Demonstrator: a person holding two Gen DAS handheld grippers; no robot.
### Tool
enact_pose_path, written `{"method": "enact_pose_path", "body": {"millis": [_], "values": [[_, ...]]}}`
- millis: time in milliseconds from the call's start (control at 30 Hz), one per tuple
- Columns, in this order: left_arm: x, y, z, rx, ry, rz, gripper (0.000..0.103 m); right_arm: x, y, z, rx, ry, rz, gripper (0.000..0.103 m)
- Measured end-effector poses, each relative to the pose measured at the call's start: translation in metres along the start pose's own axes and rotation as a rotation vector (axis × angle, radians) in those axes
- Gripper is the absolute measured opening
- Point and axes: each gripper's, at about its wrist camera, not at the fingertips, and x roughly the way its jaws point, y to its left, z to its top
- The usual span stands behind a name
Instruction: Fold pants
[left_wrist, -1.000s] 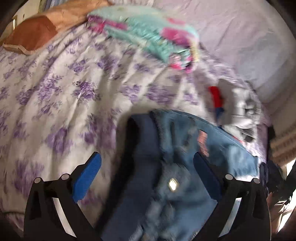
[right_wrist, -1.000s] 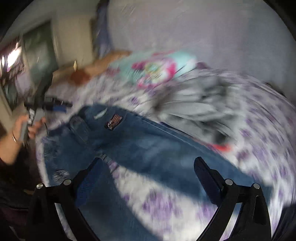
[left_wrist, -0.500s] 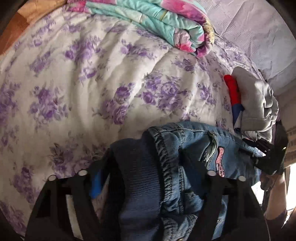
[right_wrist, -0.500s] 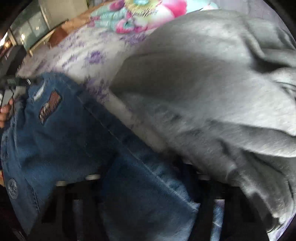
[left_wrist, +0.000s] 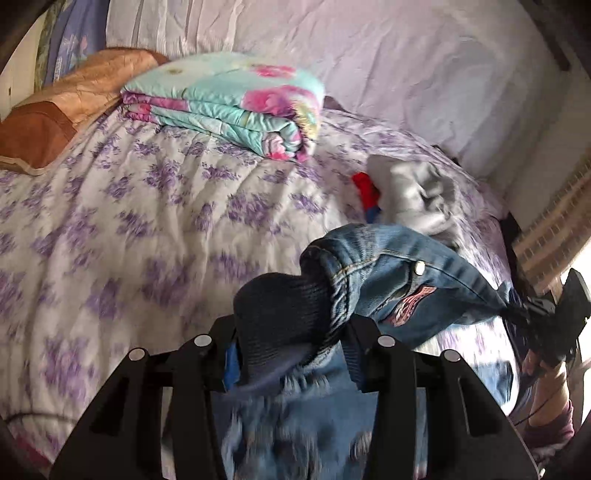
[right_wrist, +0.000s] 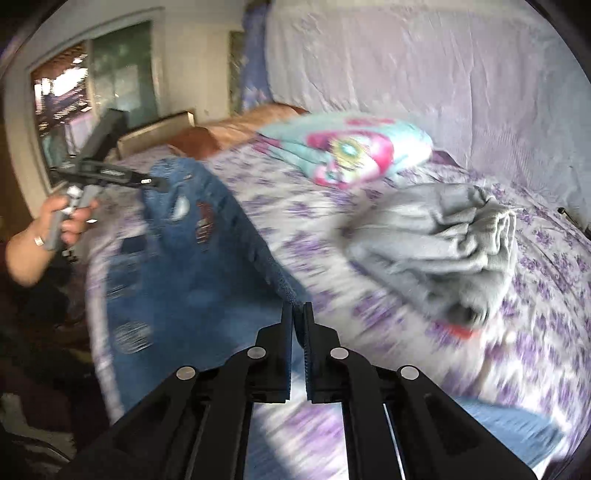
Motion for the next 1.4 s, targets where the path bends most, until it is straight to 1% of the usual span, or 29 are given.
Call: {"method": "enact_pose_path", "body": {"millis": [67,100,133,200,233,300,367,400,433,467,500,533,600,667,700,733,833,867,900,933,967,1000,1033,1067,1100,1233,1300,1333,1400], "values": [[-0.016,-0.002,-0.025,0.021,0.011,-0.003,0.044,-0.004,0.035,-0.021,0.005,-0.014,0.039,0.003],[-0.018,0.000,-0.036,0.021,0.026,-0.003,0.046,-0.001,0.054,-0.039,0.031,-0.010,0.092,0.002],[-0.017,0.003,-0.045,0.013,0.045,0.001,0.054,0.004,0.069,-0.056,0.041,0.008,0.124,0.002],[-0.013,0.019,-0.071,-0.040,0.105,-0.004,0.060,0.024,0.094,-0.089,0.048,0.054,0.146,0.002],[-0.010,0.030,-0.085,-0.084,0.146,-0.024,0.060,0.036,0.099,-0.104,0.074,0.073,0.163,0.002],[-0.007,0.044,-0.101,-0.157,0.187,-0.059,0.060,0.053,0.098,-0.126,0.162,0.078,0.174,0.002],[-0.013,0.056,-0.113,-0.235,0.198,-0.115,0.061,0.050,0.091,-0.136,0.243,0.034,0.197,0.002],[-0.018,0.058,-0.115,-0.258,0.196,-0.138,0.063,0.043,0.086,-0.137,0.291,-0.004,0.212,0.006],[-0.024,0.059,-0.117,-0.276,0.190,-0.171,0.074,0.037,0.084,-0.137,0.314,-0.038,0.218,0.011],[-0.033,0.059,-0.117,-0.295,0.167,-0.211,0.082,0.030,0.081,-0.137,0.337,-0.072,0.224,0.022],[-0.038,0.058,-0.116,-0.306,0.142,-0.226,0.091,0.021,0.072,-0.136,0.381,-0.113,0.218,0.059],[-0.043,0.056,-0.115,-0.315,0.120,-0.238,0.092,0.014,0.065,-0.136,0.427,-0.146,0.191,0.078],[-0.041,0.051,-0.109,-0.326,0.111,-0.265,0.092,0.007,0.055,-0.135,0.475,-0.165,0.153,0.079],[-0.027,0.046,-0.101,-0.348,0.131,-0.260,0.092,0.004,0.057,-0.135,0.455,-0.163,0.067,0.079],[-0.019,0.044,-0.100,-0.356,0.148,-0.254,0.092,0.005,0.064,-0.132,0.390,-0.141,-0.023,0.079],[-0.006,0.041,-0.101,-0.365,0.175,-0.236,0.092,0.007,0.072,-0.129,0.327,-0.122,-0.075,0.079],[0.010,0.043,-0.102,-0.386,0.189,-0.206,0.091,0.018,0.085,-0.125,0.197,-0.071,-0.134,0.078],[0.012,0.041,-0.101,-0.383,0.179,-0.198,0.089,0.023,0.086,-0.125,0.177,-0.050,-0.154,0.078],[0.012,0.041,-0.100,-0.379,0.172,-0.196,0.077,0.033,0.080,-0.126,0.164,-0.019,-0.175,0.077],[0.013,0.039,-0.098,-0.372,0.170,-0.178,0.068,0.041,0.076,-0.127,0.166,0.011,-0.173,0.069],[0.013,0.039,-0.097,-0.368,0.165,-0.168,0.064,0.049,0.072,-0.127,0.169,0.040,-0.169,0.058],[0.012,0.039,-0.095,-0.365,0.162,-0.162,0.053,0.056,0.067,-0.127,0.169,0.055,-0.168,0.036],[0.011,0.041,-0.094,-0.366,0.158,-0.158,0.042,0.057,0.065,-0.126,0.173,0.054,-0.145,0.017],[0.007,0.045,-0.091,-0.374,0.147,-0.161,0.037,0.054,0.063,-0.121,0.172,0.047,-0.103,0.005],[0.004,0.047,-0.088,-0.382,0.139,-0.167,0.030,0.052,0.066,-0.119,0.156,0.044,-0.106,0.002],[-0.008,0.051,-0.079,-0.387,0.117,-0.199,0.030,0.042,0.076,-0.105,0.072,0.027,-0.125,0.002],[-0.006,0.049,-0.079,-0.372,0.134,-0.191,0.032,0.037,0.087,-0.102,0.020,0.024,-0.087,0.005],[-0.004,0.048,-0.080,-0.370,0.142,-0.185,0.033,0.037,0.093,-0.102,-0.014,0.031,-0.090,0.022],[0.003,0.049,-0.086,-0.384,0.165,-0.182,0.041,0.042,0.110,-0.103,-0.108,0.043,-0.126,0.053]]}}
